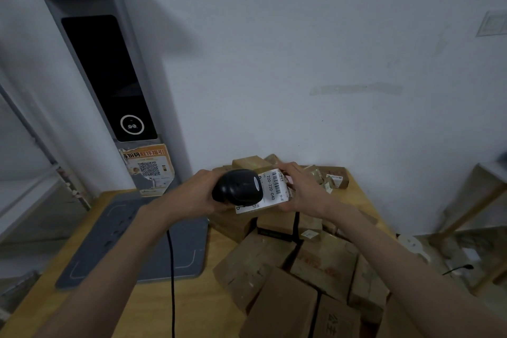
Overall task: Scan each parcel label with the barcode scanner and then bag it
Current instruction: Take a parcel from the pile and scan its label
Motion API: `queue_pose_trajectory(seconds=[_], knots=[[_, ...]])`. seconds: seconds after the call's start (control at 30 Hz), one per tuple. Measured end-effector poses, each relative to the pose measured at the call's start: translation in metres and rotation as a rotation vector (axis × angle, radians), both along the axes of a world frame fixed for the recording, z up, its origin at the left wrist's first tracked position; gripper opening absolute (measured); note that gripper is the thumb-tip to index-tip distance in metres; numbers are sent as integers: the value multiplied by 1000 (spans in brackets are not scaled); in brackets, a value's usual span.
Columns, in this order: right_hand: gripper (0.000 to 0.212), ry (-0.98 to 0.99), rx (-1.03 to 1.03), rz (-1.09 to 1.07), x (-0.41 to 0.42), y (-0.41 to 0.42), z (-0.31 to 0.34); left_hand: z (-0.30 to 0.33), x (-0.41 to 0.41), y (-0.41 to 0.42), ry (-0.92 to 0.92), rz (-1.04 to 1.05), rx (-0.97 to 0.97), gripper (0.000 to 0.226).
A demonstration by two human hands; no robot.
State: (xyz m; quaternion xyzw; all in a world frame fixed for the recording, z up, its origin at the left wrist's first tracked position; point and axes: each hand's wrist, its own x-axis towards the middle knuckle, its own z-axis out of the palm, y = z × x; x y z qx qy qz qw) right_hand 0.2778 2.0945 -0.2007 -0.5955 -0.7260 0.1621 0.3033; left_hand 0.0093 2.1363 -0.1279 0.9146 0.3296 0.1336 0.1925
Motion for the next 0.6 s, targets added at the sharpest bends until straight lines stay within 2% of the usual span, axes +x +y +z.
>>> queue_pose_trajectory(seconds=[0.4,0.6], knots=[[87,-23,-1,7,-5,-4,4,6,-4,-9,-3,33,-30,48],[85,-33,16,20,-7,-5,5,11,-8,-15,-2,51,0,56]])
